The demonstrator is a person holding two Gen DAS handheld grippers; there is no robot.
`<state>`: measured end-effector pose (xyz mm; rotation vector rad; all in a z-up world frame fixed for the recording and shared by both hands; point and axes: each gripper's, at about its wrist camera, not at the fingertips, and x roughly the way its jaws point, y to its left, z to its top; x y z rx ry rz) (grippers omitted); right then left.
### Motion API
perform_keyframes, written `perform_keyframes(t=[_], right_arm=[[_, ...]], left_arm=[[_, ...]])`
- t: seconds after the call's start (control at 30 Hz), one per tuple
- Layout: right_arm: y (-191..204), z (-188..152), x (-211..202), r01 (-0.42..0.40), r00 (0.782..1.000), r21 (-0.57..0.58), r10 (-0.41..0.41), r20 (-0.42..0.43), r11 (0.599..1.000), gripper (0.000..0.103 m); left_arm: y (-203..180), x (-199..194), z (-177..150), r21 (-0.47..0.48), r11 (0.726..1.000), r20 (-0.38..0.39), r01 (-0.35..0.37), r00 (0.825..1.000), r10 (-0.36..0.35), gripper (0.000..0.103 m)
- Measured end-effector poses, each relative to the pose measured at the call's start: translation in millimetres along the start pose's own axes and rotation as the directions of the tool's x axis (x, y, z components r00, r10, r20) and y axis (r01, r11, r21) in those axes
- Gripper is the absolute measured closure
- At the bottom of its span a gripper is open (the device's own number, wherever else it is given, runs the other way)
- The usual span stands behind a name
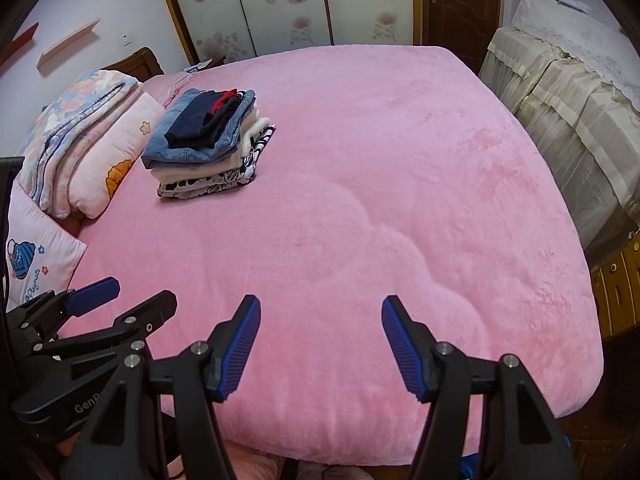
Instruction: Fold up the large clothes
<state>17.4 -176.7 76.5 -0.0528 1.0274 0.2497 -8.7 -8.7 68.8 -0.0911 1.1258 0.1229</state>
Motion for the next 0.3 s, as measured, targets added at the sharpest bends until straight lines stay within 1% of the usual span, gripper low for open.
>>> perform_keyframes(t=[0.3], right_arm=[[-1.0,-0.7,1.1,0.002,1.0,0.009,-0.001,-0.004,1.0,0.04]], left_arm=[[0.3,5.2,1.3,-0.003,1.0,-0.017,0.005,1.0,-0.005,0.037]])
